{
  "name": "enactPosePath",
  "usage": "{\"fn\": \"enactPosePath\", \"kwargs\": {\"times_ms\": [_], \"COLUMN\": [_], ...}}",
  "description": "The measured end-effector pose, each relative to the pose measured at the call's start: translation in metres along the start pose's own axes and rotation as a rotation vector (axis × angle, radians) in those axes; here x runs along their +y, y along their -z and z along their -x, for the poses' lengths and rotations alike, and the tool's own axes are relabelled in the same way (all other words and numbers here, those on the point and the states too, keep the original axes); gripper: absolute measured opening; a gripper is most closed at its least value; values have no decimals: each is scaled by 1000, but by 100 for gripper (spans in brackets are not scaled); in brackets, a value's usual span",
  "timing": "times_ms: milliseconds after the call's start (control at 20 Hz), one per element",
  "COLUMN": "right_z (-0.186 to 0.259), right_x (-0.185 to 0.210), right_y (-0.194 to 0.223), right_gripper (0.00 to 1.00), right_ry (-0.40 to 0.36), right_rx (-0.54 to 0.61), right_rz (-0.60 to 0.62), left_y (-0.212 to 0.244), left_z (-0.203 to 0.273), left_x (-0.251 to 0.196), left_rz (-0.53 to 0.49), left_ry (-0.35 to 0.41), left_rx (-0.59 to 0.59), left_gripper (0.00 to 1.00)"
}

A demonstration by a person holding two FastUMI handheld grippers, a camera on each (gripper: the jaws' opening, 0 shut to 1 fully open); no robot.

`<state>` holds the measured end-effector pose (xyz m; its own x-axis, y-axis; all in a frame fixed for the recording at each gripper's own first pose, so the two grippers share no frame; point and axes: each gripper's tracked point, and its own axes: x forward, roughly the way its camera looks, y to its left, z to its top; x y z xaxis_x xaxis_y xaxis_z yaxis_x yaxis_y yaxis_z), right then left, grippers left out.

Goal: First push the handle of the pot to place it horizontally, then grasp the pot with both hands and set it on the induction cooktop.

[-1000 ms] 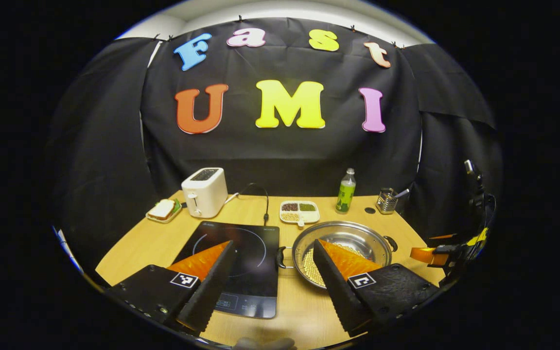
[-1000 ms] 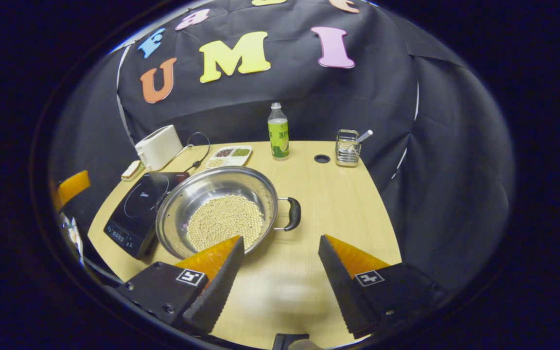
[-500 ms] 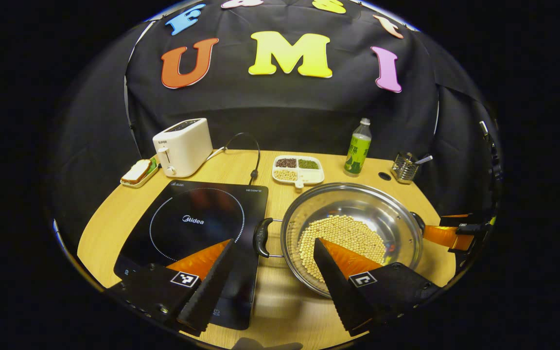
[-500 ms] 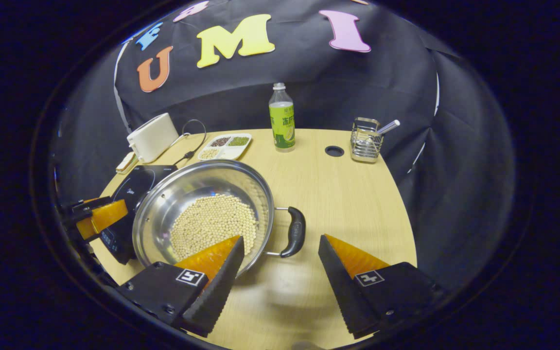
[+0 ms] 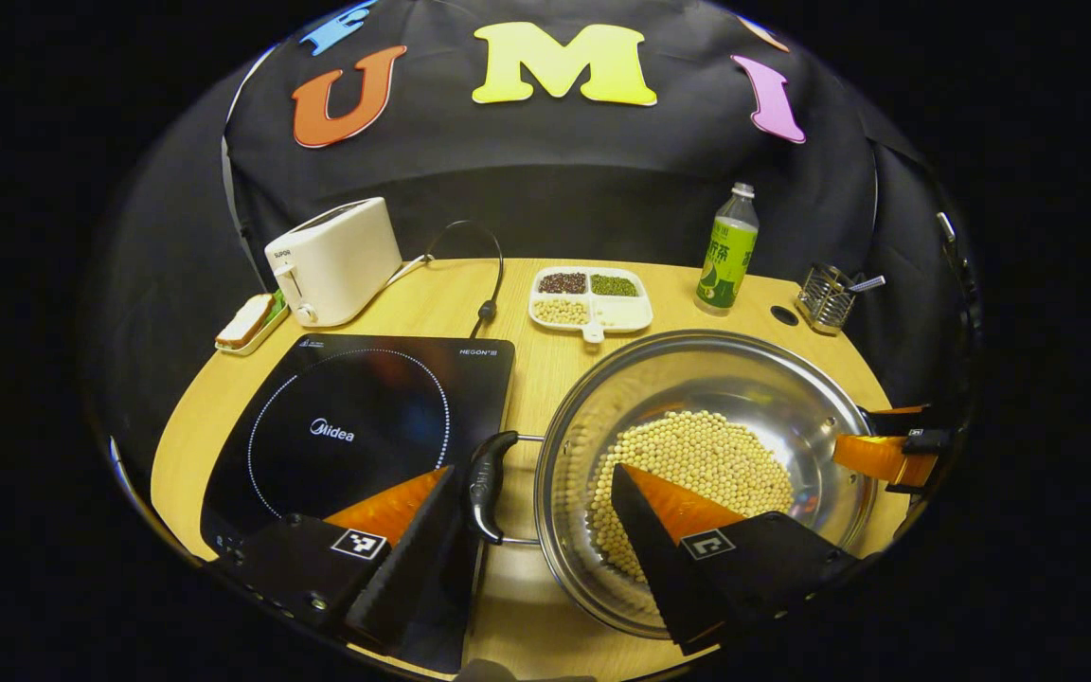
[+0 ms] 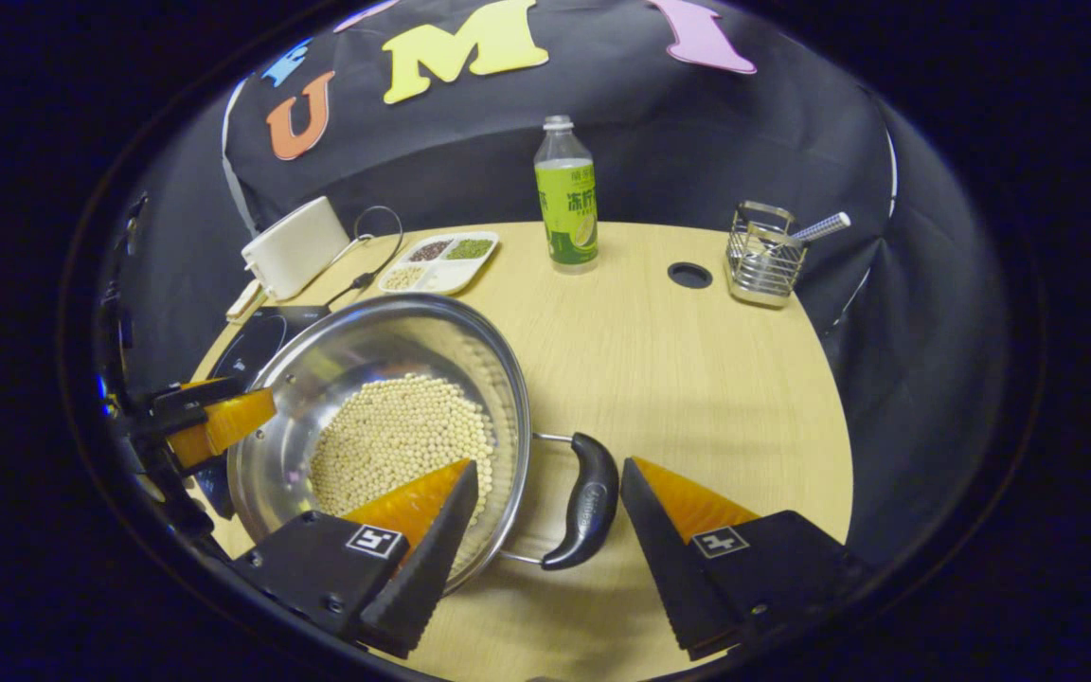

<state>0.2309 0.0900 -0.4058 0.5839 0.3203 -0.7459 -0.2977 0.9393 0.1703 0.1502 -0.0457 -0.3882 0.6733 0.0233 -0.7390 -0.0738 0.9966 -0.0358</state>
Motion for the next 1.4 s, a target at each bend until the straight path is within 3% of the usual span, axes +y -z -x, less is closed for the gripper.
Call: {"fn": "enactPosePath", "kwargs": {"times_ms": [150,300,350,450,550,650,750,800,850,1000,1050,1100,1200,1250,1300,1350,1400], "right_z": [-5,-9,-9,-11,-12,-14,-12,-13,-13,-13,-13,-13,-13,-13,-13,-13,-13], "right_x": [2,1,-1,-2,-4,-6,-6,-5,-5,-5,-5,-5,-5,-5,-5,-5,-5], "right_y": [2,11,11,11,13,13,14,13,13,12,13,13,12,11,11,10,12], "right_gripper": [94,79,76,73,70,68,66,67,67,67,67,66,66,66,66,66,65], "right_ry": [-13,-14,-6,1,45,104,115,111,111,116,114,112,112,115,116,115,116], "right_rx": [21,67,71,80,93,110,124,120,115,99,90,82,77,75,71,69,72], "right_rz": [0,4,-5,-34,-44,-39,-29,-34,-39,-48,-48,-47,-49,-47,-50,-54,-51], "left_y": [7,12,9,12,13,14,15,15,14,15,14,13,12,13,13,12,13], "left_z": [-6,-12,-12,-13,-13,-14,-15,-15,-15,-15,-15,-14,-14,-15,-14,-14,-13], "left_x": [1,7,7,14,13,15,15,15,15,16,16,15,17,16,16,16,17], "left_rz": [15,15,13,-3,-31,-72,-77,-69,-62,-63,-59,-55,-65,-56,-43,-42,-49], "left_ry": [-6,-26,-22,-37,-36,-57,-85,-95,-99,-83,-78,-75,-75,-77,-75,-70,-62], "left_rx": [35,64,57,61,56,63,66,69,71,84,92,96,110,114,123,128,135], "left_gripper": [95,92,85,82,69,70,71,81,70,69,77,66,63,63,72,60,70]}}
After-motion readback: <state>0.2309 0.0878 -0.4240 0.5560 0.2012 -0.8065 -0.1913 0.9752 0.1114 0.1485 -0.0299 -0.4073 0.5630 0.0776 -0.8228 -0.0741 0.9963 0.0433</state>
